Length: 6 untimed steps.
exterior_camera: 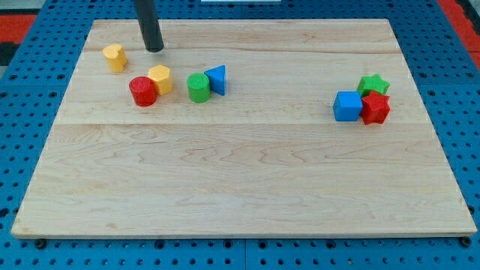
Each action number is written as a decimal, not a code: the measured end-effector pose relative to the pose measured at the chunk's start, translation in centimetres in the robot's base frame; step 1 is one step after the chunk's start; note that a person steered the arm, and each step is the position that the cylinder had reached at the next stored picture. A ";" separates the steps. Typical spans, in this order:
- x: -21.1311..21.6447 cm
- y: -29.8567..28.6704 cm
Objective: Slightly move the yellow heart diagonally top left to the red circle
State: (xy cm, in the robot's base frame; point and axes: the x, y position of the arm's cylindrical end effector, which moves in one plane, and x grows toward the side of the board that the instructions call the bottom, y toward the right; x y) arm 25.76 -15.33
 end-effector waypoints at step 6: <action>-0.5 -10.8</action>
